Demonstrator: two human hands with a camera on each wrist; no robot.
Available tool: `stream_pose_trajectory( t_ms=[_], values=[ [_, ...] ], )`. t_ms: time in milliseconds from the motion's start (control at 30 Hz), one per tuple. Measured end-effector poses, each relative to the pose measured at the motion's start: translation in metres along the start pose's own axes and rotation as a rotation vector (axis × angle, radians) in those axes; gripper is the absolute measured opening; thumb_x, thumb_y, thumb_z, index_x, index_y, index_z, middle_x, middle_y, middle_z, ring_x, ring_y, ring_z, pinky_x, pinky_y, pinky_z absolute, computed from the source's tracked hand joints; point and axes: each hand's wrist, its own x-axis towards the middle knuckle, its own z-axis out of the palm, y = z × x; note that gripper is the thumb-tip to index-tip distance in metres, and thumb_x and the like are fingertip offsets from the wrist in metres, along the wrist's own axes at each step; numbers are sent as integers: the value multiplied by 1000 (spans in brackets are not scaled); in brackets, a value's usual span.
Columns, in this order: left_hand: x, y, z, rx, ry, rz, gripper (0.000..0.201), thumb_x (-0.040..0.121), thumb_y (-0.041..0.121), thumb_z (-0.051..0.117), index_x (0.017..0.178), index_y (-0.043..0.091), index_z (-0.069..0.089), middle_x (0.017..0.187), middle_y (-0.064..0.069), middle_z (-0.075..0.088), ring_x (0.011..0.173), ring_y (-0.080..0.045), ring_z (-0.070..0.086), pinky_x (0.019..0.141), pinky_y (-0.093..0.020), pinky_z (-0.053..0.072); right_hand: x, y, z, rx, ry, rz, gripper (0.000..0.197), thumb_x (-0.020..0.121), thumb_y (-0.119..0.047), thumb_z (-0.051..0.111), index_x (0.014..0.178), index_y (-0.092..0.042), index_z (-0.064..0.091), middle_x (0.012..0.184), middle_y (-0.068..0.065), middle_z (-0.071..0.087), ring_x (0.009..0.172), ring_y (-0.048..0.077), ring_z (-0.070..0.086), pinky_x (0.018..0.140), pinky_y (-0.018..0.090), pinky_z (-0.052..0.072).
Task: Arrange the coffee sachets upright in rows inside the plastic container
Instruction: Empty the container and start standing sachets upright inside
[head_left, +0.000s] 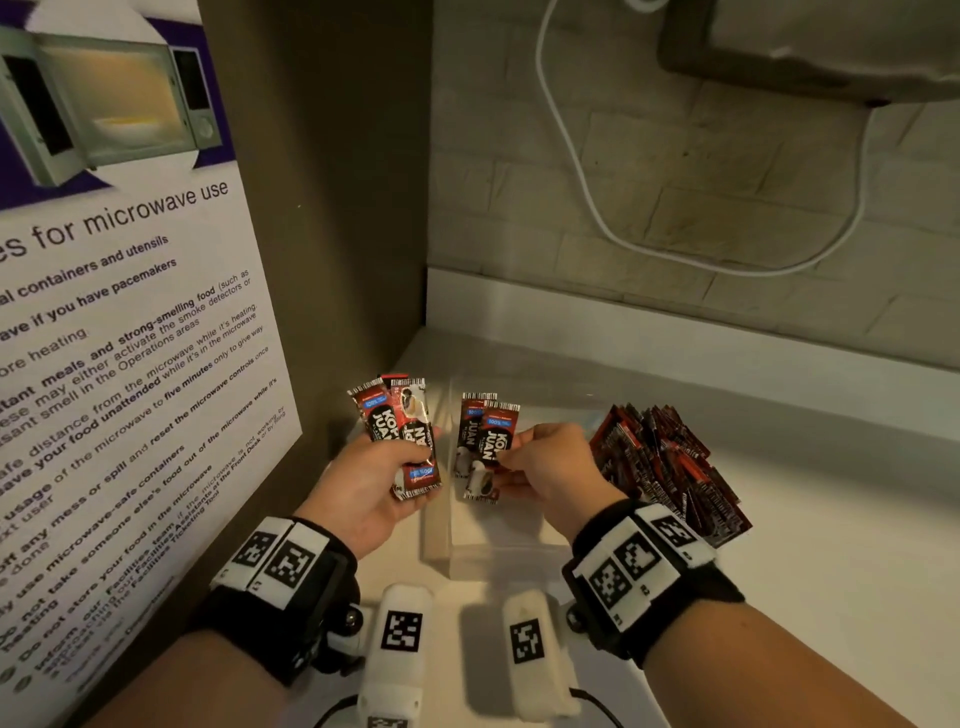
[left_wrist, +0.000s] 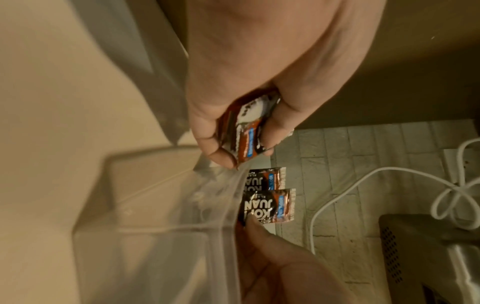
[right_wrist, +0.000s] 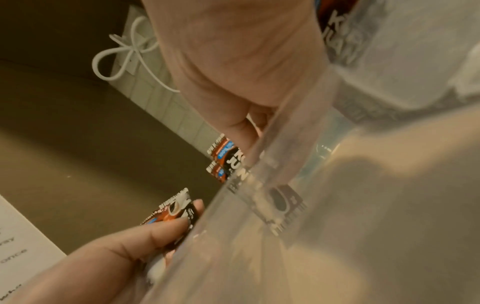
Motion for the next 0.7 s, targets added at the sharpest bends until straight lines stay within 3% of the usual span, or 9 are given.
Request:
stream_pose_trajectory(
  t_ms=[100,200,367,600,700],
  values=[
    [2,-2,1,-4,47,-27,24,88,2,58,101,20,67,91,-4,64,86,-21,58,79,-42,51,2,2,5,18,13,18,26,82,14,60,65,-5,51,63,15,60,56,25,59,60,39,54],
    [2,-4,2,18,56,-63,11,86,11,66,95,18,65,85,-5,64,79,-20,59,74,-39,50,4,5,11,54,37,25,30,83,12,61,63,-8,50,64,12,58,53,22,57,54,33,51],
    [1,-8,4,63,-5,-129,11,87,18,68,98,17,68,104,-12,65,93,-27,60,80,-44,52,7,11,15,0,99,-13,28,78,6,69,62,-12,54,77,15,67,76,30,68,75,46,59],
    [1,-9,6,68,-24,-138,11,89,14,64,98,18,69,109,-14,68,97,-29,61,97,-52,47,10,13,18,-164,140,-70,26,71,-7,80,62,-15,56,78,11,70,78,26,69,76,45,58],
    [0,-9,6,68,-32,-141,14,90,13,62,101,16,69,109,-15,70,97,-30,63,99,-53,46,15,17,21,-222,152,-74,27,66,-11,83,62,-15,57,76,11,70,76,28,69,74,47,58]
  ],
)
